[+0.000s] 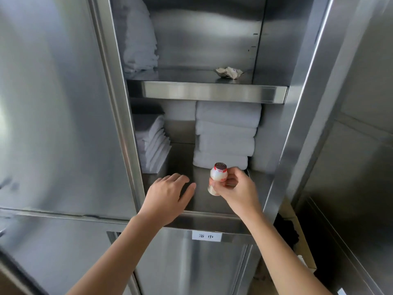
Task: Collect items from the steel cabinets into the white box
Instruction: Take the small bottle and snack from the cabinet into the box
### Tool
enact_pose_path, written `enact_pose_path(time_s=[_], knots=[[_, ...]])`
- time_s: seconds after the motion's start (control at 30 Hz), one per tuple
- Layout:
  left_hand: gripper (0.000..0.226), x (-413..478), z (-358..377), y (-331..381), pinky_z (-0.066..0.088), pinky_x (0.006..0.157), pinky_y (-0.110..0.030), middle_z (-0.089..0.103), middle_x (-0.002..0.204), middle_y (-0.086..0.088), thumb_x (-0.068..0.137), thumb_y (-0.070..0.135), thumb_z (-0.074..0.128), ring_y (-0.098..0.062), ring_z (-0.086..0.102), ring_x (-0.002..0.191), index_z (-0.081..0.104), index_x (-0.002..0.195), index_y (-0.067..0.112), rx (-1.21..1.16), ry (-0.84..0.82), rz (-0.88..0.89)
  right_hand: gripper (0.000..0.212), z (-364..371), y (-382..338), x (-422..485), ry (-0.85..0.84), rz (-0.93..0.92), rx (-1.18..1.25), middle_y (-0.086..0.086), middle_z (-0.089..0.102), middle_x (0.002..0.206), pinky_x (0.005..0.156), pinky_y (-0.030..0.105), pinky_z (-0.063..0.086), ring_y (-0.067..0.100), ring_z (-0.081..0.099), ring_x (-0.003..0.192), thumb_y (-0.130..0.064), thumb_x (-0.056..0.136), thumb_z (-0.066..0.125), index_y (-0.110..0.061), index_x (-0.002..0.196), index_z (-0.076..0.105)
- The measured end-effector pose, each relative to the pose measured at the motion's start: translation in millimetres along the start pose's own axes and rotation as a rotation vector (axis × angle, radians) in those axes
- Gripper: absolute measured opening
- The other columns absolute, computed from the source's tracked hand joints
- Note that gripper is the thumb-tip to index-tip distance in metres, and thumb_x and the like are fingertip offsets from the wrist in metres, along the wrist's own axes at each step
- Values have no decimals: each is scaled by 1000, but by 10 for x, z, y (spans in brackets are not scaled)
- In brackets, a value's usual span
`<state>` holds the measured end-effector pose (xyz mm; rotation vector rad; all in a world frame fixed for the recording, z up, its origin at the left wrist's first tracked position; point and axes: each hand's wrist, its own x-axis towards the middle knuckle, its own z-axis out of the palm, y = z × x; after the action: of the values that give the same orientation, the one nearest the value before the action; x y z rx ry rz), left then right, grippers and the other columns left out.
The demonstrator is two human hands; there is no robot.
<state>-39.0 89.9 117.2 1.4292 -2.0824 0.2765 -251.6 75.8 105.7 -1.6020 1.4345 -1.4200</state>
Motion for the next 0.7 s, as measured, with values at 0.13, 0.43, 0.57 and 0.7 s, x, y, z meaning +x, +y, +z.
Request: enact_pose_path(time_s=[0.13, 0.43, 0.57, 0.7], knots=[[53, -68, -157, 396, 45, 75, -24, 69, 98, 10, 97, 57, 27, -13, 66, 83, 68, 107, 24, 8, -19, 11, 39, -407, -53, -237, -42, -32, -27, -16, 77, 95, 84, 33, 61, 2, 73, 89, -43, 71, 86, -29, 104, 70], [47, -506, -113, 1090, 47, 69, -29, 66, 88, 11, 97, 55, 31, -15, 63, 78, 66, 95, 24, 14, -52, -21, 29, -1058, 88, -818, -65, 10, 12, -16, 76, 87, 83, 37, 61, 4, 72, 82, -25, 72, 88, -29, 93, 69], [47, -562, -196, 1228, 44, 67, -26, 66, 89, 12, 96, 56, 31, -13, 62, 77, 67, 96, 25, 34, -48, -18, 33, -1186, 83, -929, -55, 3, 23, -13, 76, 90, 83, 38, 61, 5, 73, 85, -37, 71, 87, -28, 97, 69], [47, -503, -298, 1330, 43, 66, -24, 68, 90, 12, 96, 54, 31, -13, 63, 77, 68, 98, 24, 39, -26, 0, 37, -1303, 34, -956, -72, -34, 1, -12, 76, 93, 84, 33, 60, 5, 72, 88, -38, 72, 87, -27, 102, 68]])
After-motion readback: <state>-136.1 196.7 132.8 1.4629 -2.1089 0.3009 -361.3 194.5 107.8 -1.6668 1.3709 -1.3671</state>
